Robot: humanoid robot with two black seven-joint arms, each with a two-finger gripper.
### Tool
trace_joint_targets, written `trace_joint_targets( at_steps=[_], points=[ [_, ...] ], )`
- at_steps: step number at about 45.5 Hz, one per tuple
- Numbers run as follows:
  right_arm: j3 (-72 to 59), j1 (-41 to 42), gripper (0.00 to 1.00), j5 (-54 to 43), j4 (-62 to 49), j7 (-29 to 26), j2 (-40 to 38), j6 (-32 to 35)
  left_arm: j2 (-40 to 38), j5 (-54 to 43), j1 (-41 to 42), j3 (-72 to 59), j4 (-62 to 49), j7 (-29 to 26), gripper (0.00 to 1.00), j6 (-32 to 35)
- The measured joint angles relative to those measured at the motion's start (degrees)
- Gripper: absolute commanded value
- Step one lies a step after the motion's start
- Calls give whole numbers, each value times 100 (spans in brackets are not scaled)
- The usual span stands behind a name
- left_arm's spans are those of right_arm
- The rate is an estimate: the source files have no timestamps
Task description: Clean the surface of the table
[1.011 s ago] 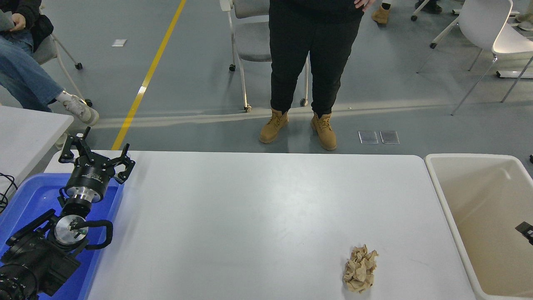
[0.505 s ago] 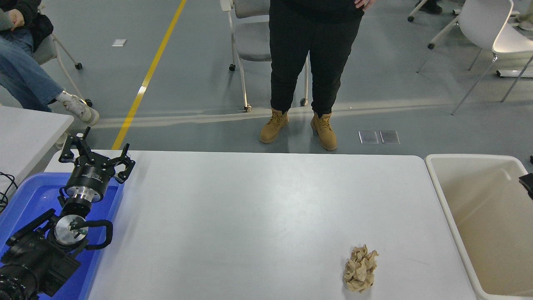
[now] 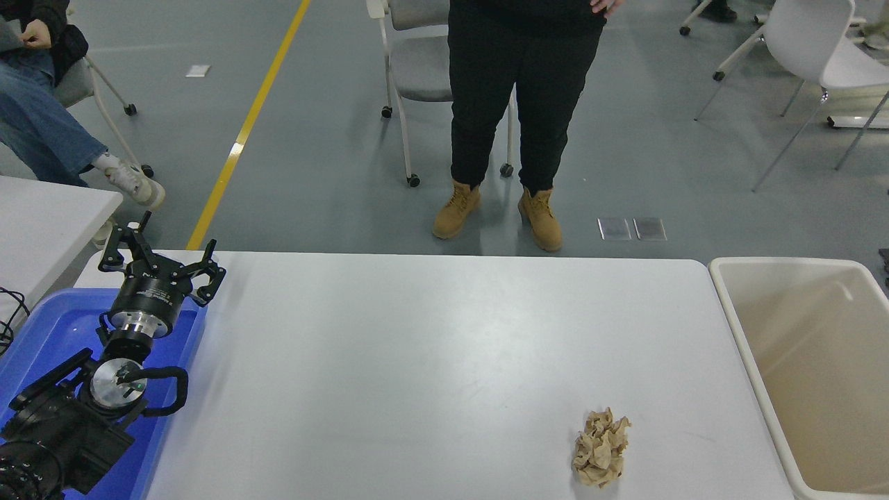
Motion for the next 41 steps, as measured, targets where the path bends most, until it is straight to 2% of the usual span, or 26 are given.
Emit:
trace_joint_targets(
  at_steps=[19, 41],
  points=[
    [727, 548, 98, 1472, 614, -9, 137, 2, 0, -1, 0, 0, -2, 0, 100, 0],
    [1253, 364, 98, 1930, 1353, 4, 687, 84, 1, -1, 0, 0, -1, 0, 100, 0]
  ],
)
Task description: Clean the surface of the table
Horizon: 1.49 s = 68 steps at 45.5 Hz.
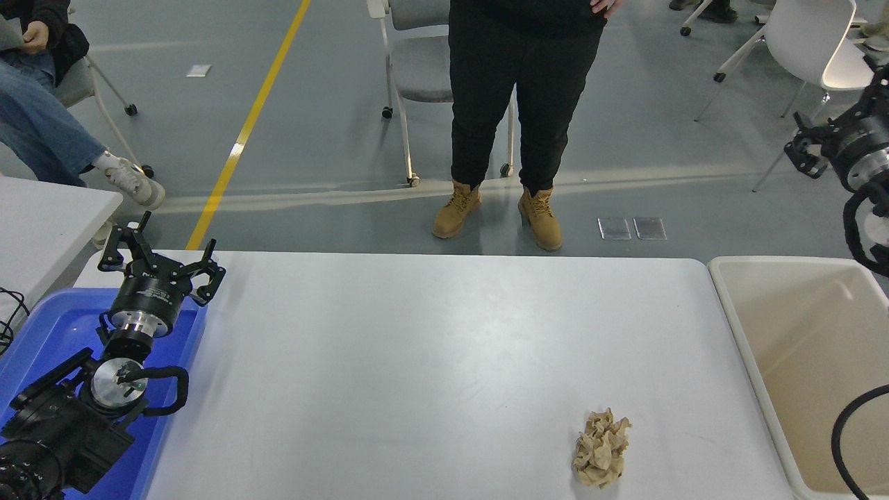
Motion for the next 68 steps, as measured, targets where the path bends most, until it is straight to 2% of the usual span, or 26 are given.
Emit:
trace_joint_targets(
  at_steps=[15, 33, 48, 58, 68],
  points=[
    [124, -523, 98, 27, 298, 35, 343, 173, 0, 0, 0, 0, 1, 0, 100, 0],
    [147, -1229, 98, -27, 324, 401, 602, 479, 0, 0, 0, 0, 3, 0, 100, 0],
    [86, -1483, 98, -59, 211, 522, 675, 562, 0, 0, 0, 0, 2, 0, 100, 0],
    [-14, -1479, 98, -65, 184, 545, 580, 569, 0, 0, 0, 0, 1, 0, 100, 0],
    [-429, -1359, 98, -51, 213, 553, 49, 578, 0, 0, 0, 0, 0, 0, 100, 0]
  ],
)
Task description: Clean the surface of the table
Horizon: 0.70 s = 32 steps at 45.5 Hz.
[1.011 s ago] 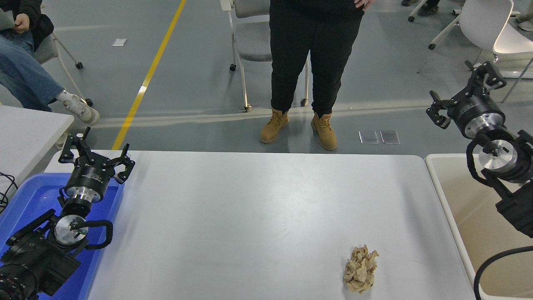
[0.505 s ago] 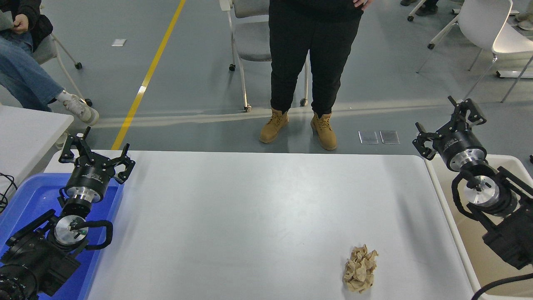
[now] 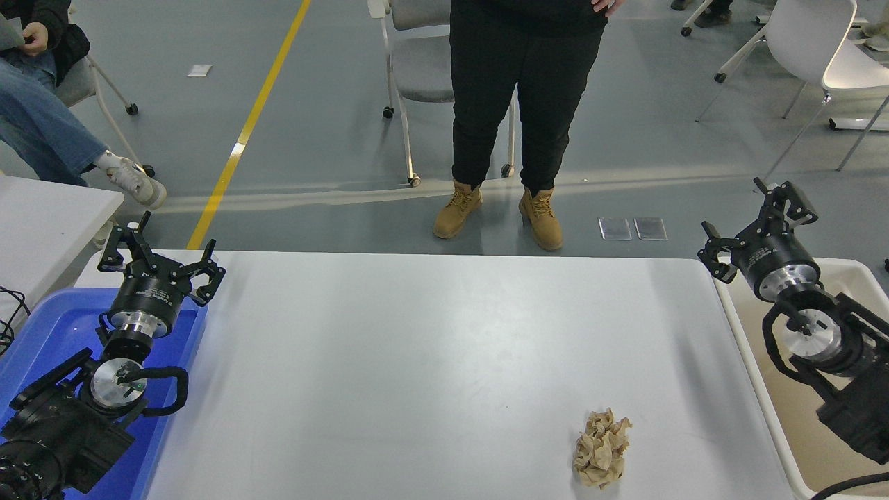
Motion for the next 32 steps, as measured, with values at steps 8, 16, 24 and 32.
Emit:
trace_joint_targets(
  at_steps=[8, 16, 24, 32],
  points=[
    [-588, 176, 98, 4, 31, 1, -455, 43, 0, 0, 0, 0, 1, 0, 100, 0],
    [-1342, 544, 98, -141, 46, -5, -873, 428, 0, 0, 0, 0, 2, 0, 100, 0],
    [-2637, 1313, 98, -1116, 75, -12, -1152, 886, 0, 0, 0, 0, 2, 0, 100, 0],
    [-3951, 2122, 98, -2397, 261, -7, -1385, 1422, 0, 0, 0, 0, 1, 0, 100, 0]
  ],
)
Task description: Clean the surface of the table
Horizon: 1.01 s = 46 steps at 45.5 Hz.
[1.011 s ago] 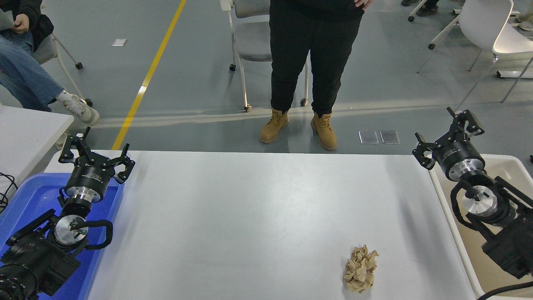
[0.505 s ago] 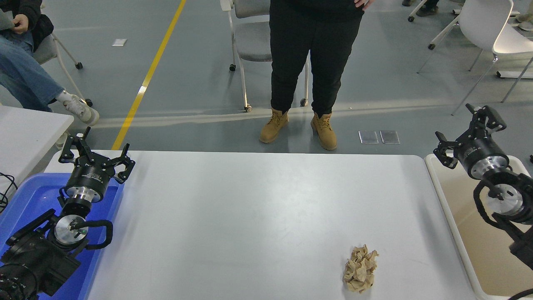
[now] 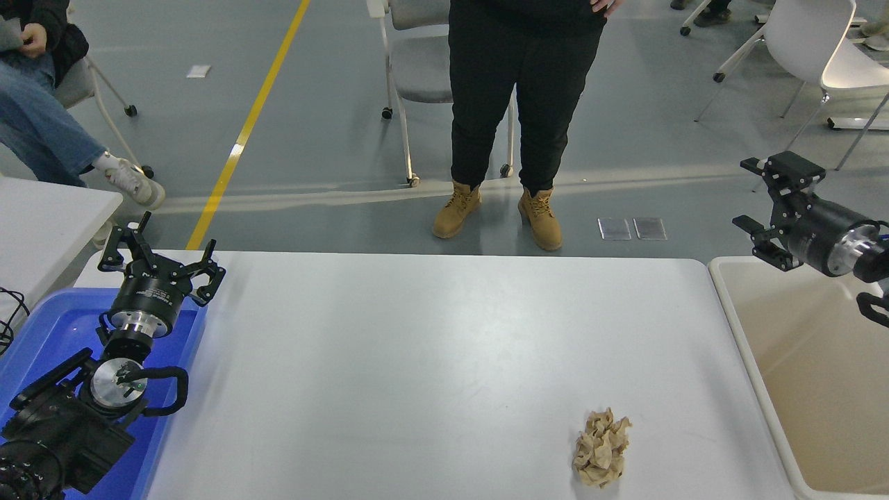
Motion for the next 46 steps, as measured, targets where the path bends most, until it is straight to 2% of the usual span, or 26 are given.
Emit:
trace_joint_targets(
  at_steps=[11, 16, 23, 32, 46],
  points=[
    [-789, 795, 98, -1623, 248, 2, -91, 775, 0, 1, 0, 0, -1, 0, 100, 0],
    [-1023, 1152, 98, -2609, 382, 5, 82, 1224, 0, -1, 0, 0, 0, 0, 100, 0],
    [-1492, 1578, 98, -3317, 658, 6, 367, 1554, 0, -2, 0, 0, 1, 0, 100, 0],
    [-2502, 2092, 98, -3846, 870, 1, 1029, 1773, 0, 0, 0, 0, -1, 0, 100, 0],
    [-3881, 2589, 98, -4167, 1109, 1, 1940, 1891, 0, 0, 0, 0, 0, 0, 100, 0]
  ],
)
